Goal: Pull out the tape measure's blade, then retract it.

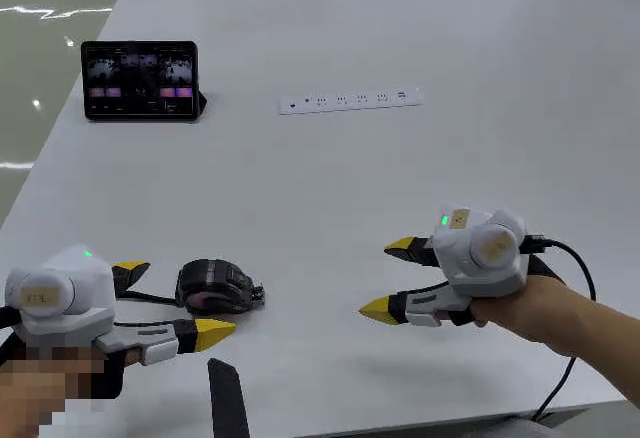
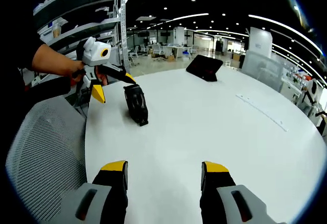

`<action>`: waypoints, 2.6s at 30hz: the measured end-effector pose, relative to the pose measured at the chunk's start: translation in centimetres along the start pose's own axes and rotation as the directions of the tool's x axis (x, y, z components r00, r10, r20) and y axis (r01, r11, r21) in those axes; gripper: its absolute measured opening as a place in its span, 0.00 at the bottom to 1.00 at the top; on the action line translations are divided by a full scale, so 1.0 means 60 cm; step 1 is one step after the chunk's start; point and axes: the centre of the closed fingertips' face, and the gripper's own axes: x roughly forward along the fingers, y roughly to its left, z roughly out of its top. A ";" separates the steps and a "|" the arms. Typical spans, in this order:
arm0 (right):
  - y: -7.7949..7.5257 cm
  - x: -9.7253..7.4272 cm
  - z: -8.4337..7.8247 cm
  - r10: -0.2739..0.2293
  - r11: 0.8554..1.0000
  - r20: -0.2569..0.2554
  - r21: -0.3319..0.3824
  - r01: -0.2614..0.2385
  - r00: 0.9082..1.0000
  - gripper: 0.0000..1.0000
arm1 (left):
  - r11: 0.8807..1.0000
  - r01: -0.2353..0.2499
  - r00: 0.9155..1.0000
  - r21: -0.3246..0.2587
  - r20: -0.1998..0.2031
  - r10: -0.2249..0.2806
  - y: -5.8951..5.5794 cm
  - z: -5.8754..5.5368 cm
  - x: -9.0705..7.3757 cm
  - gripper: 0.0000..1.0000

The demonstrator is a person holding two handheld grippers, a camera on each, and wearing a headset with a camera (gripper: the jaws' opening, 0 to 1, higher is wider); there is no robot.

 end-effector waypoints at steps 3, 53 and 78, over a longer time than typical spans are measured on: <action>-0.005 -0.018 -0.007 -0.011 0.999 0.019 0.047 0.010 1.000 0.61 | 1.000 -0.015 1.000 0.023 -0.009 0.016 0.004 -0.006 -0.007 0.99; -0.087 -0.223 -0.157 -0.182 0.970 -0.054 0.152 0.188 0.982 0.99 | 0.999 -0.033 0.999 0.037 -0.031 0.034 0.033 -0.044 -0.073 0.99; -0.090 -0.228 -0.160 -0.183 0.966 -0.041 0.176 0.187 0.982 0.99 | 0.998 -0.035 0.999 0.048 -0.037 0.037 0.034 -0.040 -0.075 0.99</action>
